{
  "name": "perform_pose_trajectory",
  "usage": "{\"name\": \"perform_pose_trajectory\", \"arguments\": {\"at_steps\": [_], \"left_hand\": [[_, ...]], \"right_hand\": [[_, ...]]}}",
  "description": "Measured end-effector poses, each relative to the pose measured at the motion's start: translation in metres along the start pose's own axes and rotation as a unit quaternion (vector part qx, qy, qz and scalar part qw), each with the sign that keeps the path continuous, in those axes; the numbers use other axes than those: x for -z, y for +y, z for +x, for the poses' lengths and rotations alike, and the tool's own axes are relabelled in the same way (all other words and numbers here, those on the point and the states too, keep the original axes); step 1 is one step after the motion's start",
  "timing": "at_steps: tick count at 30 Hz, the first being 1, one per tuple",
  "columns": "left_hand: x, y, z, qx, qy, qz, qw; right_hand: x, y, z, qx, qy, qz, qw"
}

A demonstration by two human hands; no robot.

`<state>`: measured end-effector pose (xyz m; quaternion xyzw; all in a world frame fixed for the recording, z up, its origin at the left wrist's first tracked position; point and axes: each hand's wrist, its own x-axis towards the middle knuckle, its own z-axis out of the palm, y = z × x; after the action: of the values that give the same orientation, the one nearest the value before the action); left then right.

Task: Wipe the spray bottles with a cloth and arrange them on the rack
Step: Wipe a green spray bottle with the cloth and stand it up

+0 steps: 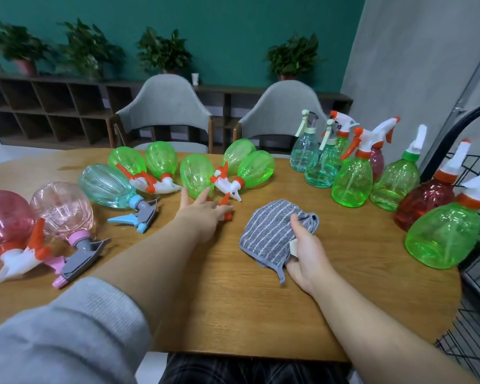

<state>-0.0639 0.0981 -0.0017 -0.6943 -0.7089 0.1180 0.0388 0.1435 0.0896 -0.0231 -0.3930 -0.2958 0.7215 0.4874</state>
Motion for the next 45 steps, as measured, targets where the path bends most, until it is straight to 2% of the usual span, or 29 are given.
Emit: {"name": "perform_pose_trajectory", "arguments": {"at_steps": [3,7,11,14,17,21,25,28,35,37,41,43,45], "left_hand": [[0.0,-0.007,-0.005,-0.018,0.025,0.028,0.999],[0.003,-0.013,-0.015,-0.03,0.042,0.007,0.999],[0.012,-0.013,-0.023,-0.008,0.082,-0.096,0.992],[0.028,-0.01,-0.03,0.027,0.138,-0.233,0.962],[0.046,-0.018,-0.034,0.062,0.187,-0.356,0.913],[0.068,-0.029,-0.04,0.07,0.217,-0.586,0.777],[0.085,-0.031,-0.051,0.1,0.253,-0.685,0.676],[0.097,-0.024,-0.063,0.104,0.217,-0.742,0.626],[0.108,0.008,-0.084,0.098,0.139,-0.789,0.591],[0.105,0.014,-0.089,0.086,0.128,-0.797,0.584],[0.097,0.013,-0.102,0.003,0.094,-0.781,0.618],[0.085,0.013,-0.106,0.022,0.116,-0.763,0.636],[0.068,0.018,-0.109,0.063,0.147,-0.767,0.621]], "right_hand": [[0.0,0.001,0.001,0.003,0.009,-0.013,1.0],[-0.001,0.003,0.0,0.013,0.026,-0.026,0.999],[-0.002,0.005,-0.002,0.025,0.043,-0.039,0.998],[-0.002,0.005,-0.005,0.029,0.047,-0.036,0.998],[-0.003,0.004,-0.007,0.035,0.054,-0.036,0.997],[-0.005,0.006,-0.008,0.034,0.071,-0.059,0.995],[-0.021,0.0,-0.008,0.061,0.08,-0.113,0.988],[-0.048,-0.011,-0.017,0.12,0.049,-0.165,0.978],[-0.093,-0.03,-0.04,0.274,-0.049,-0.247,0.928],[-0.094,-0.029,-0.04,0.287,-0.039,-0.255,0.923],[-0.086,-0.033,-0.04,0.299,-0.002,-0.267,0.916],[-0.083,-0.036,-0.04,0.297,0.021,-0.257,0.919],[-0.082,-0.041,-0.04,0.281,0.046,-0.234,0.929]]}}
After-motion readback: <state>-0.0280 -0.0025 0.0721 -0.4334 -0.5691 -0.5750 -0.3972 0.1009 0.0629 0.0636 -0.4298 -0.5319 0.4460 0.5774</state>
